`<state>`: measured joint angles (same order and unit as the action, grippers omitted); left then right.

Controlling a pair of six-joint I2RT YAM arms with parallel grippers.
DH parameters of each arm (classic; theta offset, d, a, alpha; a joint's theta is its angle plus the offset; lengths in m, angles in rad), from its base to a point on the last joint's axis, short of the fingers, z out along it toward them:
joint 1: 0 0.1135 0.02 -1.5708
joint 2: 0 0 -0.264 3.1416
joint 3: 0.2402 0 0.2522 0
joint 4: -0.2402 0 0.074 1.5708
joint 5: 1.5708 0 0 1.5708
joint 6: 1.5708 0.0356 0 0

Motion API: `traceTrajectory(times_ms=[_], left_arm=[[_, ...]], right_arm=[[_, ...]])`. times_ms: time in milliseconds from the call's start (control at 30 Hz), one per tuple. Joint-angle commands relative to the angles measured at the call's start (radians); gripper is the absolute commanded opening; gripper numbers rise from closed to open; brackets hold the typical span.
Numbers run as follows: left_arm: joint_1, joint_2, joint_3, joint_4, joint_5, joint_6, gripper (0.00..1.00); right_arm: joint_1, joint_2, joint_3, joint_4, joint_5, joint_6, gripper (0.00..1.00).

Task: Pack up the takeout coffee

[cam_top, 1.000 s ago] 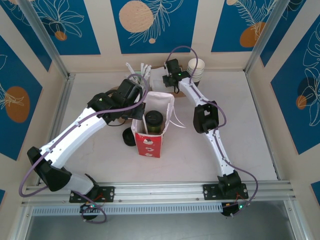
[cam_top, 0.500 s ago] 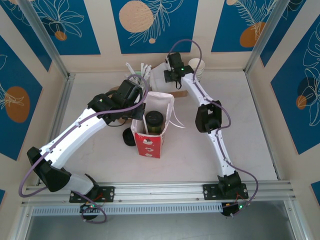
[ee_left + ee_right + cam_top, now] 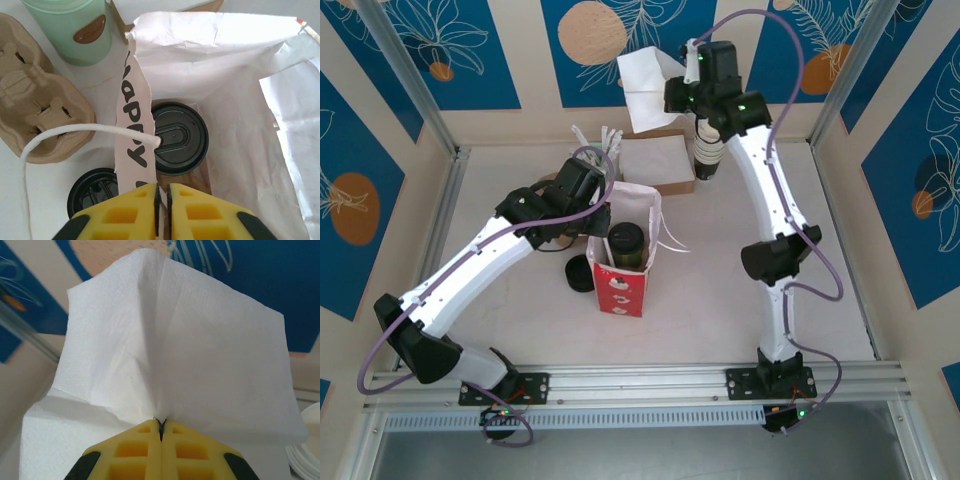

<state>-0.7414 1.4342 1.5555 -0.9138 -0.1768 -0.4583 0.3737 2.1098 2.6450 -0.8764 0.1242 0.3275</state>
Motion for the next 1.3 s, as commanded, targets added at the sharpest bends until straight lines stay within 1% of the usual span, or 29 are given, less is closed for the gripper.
traceTrajectory(times_ms=[0,100,200,300,400,533,767,967,1133,1267], left_arm=[[-0.006,-0.016,0.002,0.029,-0.004,-0.017,0.18],[-0.007,-0.019,-0.002,0.038,-0.006,-0.016,0.23],[-0.006,-0.024,0.000,0.044,-0.003,-0.014,0.28],[-0.005,-0.037,0.007,0.046,-0.016,-0.007,0.36],[-0.003,-0.061,0.011,0.049,-0.054,0.007,0.41],[0.002,-0.105,0.012,0.045,-0.114,0.031,0.43],[0.029,-0.184,0.012,0.020,-0.214,0.086,0.46],[0.073,-0.229,0.008,0.013,-0.262,0.125,0.47],[0.113,-0.242,0.011,0.009,-0.269,0.145,0.48],[0.136,-0.246,0.015,0.009,-0.262,0.154,0.48]], right_arm=[[0.006,-0.126,-0.066,-0.070,-0.194,0.168,0.00],[0.001,-0.230,-0.170,-0.024,-0.317,0.300,0.00],[0.002,-0.302,-0.243,0.012,-0.417,0.430,0.00],[0.012,-0.343,-0.285,0.020,-0.507,0.517,0.00],[0.043,-0.390,-0.359,0.072,-0.572,0.577,0.00],[0.082,-0.469,-0.484,0.153,-0.565,0.618,0.00],[0.140,-0.619,-0.763,0.342,-0.517,0.706,0.00],[0.203,-0.711,-0.978,0.498,-0.455,0.778,0.00],[0.252,-0.735,-1.073,0.522,-0.384,0.777,0.00],[0.280,-0.728,-1.118,0.482,-0.328,0.751,0.00]])
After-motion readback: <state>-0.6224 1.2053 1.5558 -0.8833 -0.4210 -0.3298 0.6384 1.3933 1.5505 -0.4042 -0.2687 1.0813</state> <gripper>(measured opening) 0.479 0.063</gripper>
